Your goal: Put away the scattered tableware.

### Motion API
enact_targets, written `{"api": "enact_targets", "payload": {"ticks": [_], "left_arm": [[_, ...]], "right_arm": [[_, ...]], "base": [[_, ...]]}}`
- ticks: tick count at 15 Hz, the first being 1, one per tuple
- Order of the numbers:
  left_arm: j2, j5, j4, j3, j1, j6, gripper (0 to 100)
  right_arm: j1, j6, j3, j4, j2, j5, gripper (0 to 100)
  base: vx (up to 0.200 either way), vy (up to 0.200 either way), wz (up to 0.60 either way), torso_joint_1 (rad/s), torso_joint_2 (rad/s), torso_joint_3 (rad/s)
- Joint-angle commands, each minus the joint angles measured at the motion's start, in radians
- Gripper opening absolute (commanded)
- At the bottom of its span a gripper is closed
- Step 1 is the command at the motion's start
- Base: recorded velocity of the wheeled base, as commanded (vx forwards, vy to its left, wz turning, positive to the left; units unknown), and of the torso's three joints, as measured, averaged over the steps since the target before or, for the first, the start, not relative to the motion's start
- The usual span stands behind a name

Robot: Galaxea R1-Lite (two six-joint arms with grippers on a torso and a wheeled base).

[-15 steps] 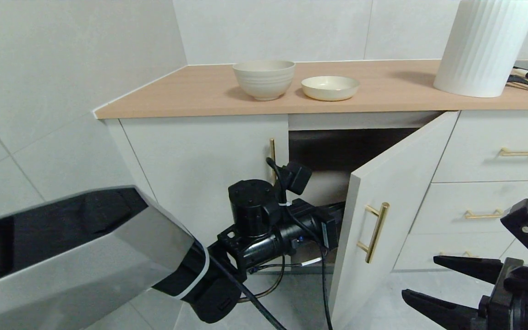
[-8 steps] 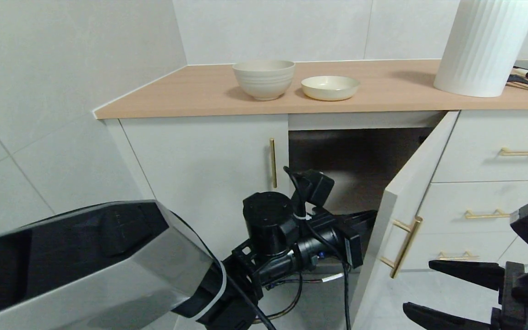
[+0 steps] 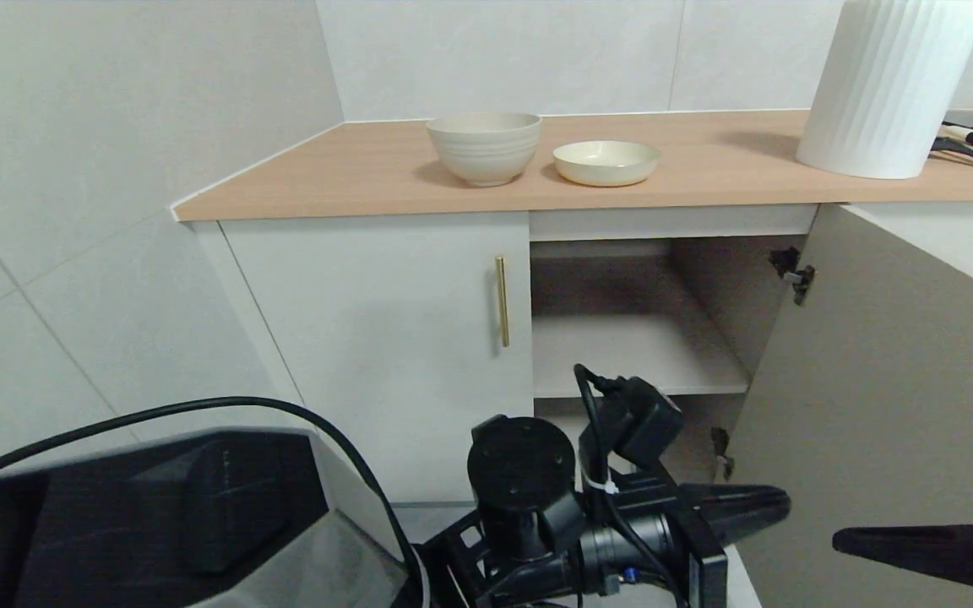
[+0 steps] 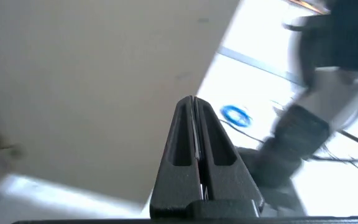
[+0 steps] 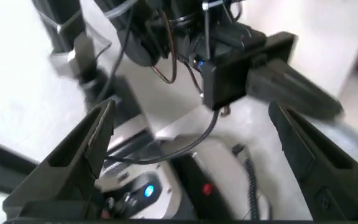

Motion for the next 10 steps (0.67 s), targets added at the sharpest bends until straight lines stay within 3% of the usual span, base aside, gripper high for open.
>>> {"api": "enact_targets", "payload": {"ticks": [1, 3, 8, 10], "left_arm": [[-0.022, 0.001, 0.016, 0.004, 0.085, 0.001, 0], [-0.096, 0.003, 0.104, 0.011, 0.167, 0.004, 0], [-0.369, 0.004, 0.424, 0.076, 0.271, 0.007, 0], [-0.461, 0.006, 0.493, 0.106, 0.334, 0.024, 0]], "right_arm": [[-0.011, 0.001, -0.013, -0.001, 0.005, -0.04, 100], [-0.033, 0.01, -0.027, -0.007, 0.04, -0.108, 100], [-0.074, 0.021, -0.05, -0.004, 0.085, -0.197, 100], [-0.082, 0.021, -0.063, -0.002, 0.114, -0.272, 100]], "base": [[0.0, 0.0, 0.0, 0.0, 0.0, 0.0], [0.0, 0.0, 0.0, 0.0, 0.0, 0.0], [0.0, 0.0, 0.0, 0.0, 0.0, 0.0], [0.0, 0.0, 0.0, 0.0, 0.0, 0.0]]}}
